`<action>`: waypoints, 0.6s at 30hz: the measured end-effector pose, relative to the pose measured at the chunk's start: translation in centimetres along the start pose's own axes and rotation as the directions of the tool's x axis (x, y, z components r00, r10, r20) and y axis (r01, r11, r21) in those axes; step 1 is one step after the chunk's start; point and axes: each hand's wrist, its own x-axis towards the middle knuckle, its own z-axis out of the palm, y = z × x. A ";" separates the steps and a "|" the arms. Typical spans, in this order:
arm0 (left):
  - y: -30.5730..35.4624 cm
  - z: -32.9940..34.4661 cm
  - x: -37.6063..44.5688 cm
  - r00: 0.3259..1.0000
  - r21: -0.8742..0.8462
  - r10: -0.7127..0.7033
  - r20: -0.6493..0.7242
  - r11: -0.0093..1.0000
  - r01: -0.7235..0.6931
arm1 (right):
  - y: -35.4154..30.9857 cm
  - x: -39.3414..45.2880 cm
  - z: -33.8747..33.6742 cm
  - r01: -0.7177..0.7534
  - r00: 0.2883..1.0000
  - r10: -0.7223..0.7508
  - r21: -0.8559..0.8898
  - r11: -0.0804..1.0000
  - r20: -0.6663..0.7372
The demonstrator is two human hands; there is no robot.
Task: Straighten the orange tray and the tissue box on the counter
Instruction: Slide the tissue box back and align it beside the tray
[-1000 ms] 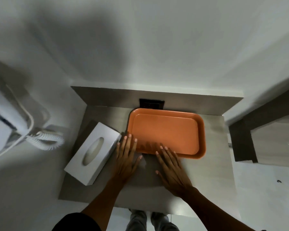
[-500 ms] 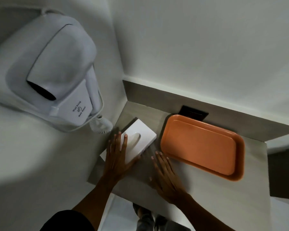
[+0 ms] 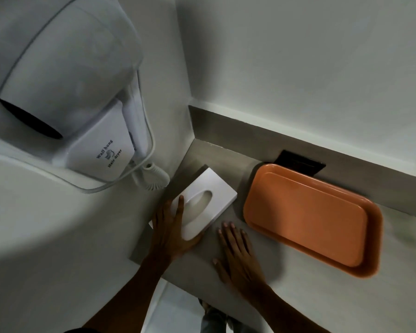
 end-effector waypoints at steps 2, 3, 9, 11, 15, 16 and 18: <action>0.4 -0.1 0.0 0.999 -0.004 -0.029 -0.030 1.000 0.029 | -0.2 0.1 -0.1 -0.002 1.000 0.002 -0.011 1.000 0.005; 0.7 -0.2 0.1 0.997 -0.012 -0.049 -0.055 0.999 0.048 | -0.3 0.0 -0.2 -0.002 1.000 0.002 -0.011 1.000 0.004; 3.8 -1.5 3.8 0.969 -0.105 -0.236 -0.073 0.968 0.228 | -0.2 -0.1 -0.3 -0.008 0.999 0.008 0.006 1.000 0.032; 4.6 -1.5 5.6 0.961 -0.127 -0.270 -0.065 0.957 0.260 | -0.3 0.0 -0.2 -0.015 0.999 0.015 0.002 1.000 0.034; 5.7 -0.7 8.3 0.955 -0.091 -0.283 -0.088 0.957 0.275 | -0.1 -0.1 0.3 -0.021 0.999 0.021 0.014 1.000 0.030; 5.8 -0.4 8.8 0.956 -0.075 -0.278 -0.090 0.959 0.272 | -0.1 -0.1 0.3 -0.025 0.999 0.025 0.016 1.000 0.032; 6.0 0.1 9.6 0.958 -0.064 -0.266 -0.110 0.963 0.260 | -0.1 -0.1 0.5 -0.027 0.999 0.026 0.017 0.999 0.030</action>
